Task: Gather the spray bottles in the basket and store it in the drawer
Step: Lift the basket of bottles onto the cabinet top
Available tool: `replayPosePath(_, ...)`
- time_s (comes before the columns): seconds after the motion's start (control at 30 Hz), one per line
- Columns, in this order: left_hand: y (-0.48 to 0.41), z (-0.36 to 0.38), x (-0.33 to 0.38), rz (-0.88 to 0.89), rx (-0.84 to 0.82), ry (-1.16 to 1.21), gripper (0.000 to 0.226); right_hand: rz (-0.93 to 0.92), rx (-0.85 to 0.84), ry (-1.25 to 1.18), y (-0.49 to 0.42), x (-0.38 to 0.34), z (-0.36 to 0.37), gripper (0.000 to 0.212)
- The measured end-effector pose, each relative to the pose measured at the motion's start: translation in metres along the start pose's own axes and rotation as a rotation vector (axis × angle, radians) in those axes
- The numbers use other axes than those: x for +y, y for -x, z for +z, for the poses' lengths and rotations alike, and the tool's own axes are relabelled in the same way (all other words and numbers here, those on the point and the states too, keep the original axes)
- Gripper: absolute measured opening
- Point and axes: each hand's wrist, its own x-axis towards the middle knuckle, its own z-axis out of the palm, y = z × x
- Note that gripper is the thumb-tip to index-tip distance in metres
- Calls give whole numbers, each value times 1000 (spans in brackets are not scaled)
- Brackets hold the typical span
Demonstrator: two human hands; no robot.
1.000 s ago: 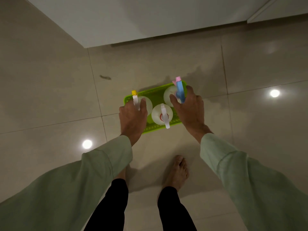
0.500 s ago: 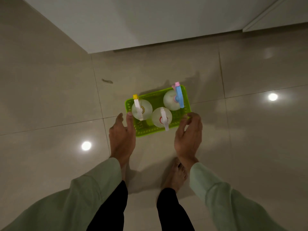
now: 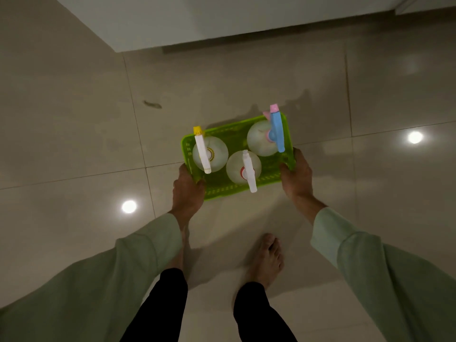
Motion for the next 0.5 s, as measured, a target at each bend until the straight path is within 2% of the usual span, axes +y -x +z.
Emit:
replayPosePath(0.17, -1, 0, -4, 86, 46, -98, 35, 18, -9, 16, -11, 3, -3, 49)
replayPosePath(0.5, 60, -71, 44, 216, 36, -48, 34, -45, 1, -61, 45, -47, -66, 39)
